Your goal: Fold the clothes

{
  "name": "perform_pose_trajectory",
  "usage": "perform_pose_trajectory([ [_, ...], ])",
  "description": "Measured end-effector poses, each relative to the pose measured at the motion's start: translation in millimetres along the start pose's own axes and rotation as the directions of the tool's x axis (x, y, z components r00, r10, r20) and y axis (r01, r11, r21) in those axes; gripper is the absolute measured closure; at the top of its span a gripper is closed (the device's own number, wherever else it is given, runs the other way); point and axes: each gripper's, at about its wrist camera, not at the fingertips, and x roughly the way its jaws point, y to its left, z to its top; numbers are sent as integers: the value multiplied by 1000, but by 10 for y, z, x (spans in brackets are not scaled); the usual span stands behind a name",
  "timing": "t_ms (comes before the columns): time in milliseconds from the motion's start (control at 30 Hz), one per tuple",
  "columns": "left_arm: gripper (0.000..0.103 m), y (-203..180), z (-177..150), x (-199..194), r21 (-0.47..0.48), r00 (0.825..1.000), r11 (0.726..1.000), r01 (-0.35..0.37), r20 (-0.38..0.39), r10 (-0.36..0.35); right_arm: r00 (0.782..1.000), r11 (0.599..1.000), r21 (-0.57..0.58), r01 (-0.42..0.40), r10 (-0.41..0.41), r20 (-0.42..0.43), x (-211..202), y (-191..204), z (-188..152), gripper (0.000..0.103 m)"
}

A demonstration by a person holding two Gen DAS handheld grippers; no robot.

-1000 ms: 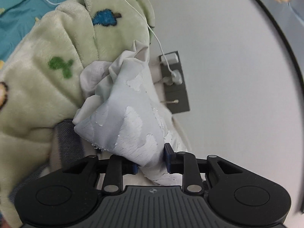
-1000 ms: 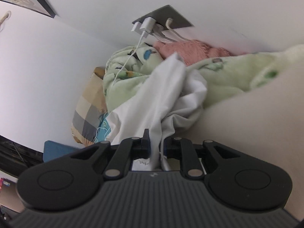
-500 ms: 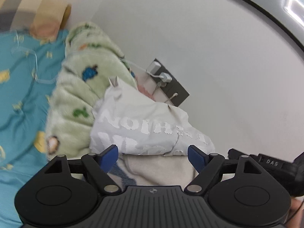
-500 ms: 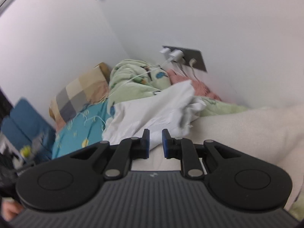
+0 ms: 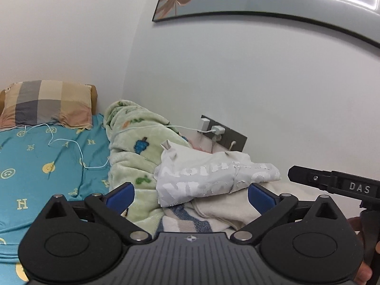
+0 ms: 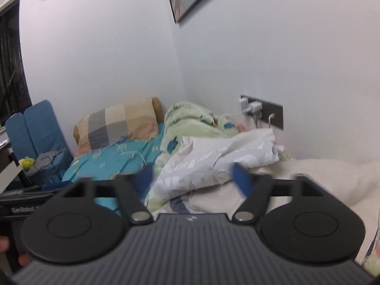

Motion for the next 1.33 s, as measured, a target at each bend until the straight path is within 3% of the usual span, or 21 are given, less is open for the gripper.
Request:
perform_pose_trajectory([
  [100, 0, -29, -37, -62, 26, 999, 999, -31, 22, 31, 999, 998, -59, 38, -36, 25, -24, 72, -38, 16],
  [267, 0, -102, -92, -95, 86, 997, 994, -67, 38, 64, 999, 999, -30, 37, -37, 0, 7, 120, -127, 16],
  [600, 0, -144, -173, -84, 107, 996, 991, -82, 37, 78, 996, 996, -37, 80, -81, -32, 71, 153, -285, 16],
  [1333, 0, -148, -234, -50, 138, 996, 986, -94, 8, 94, 994, 992, -80, 99, -103, -45, 52, 258, -288, 16],
])
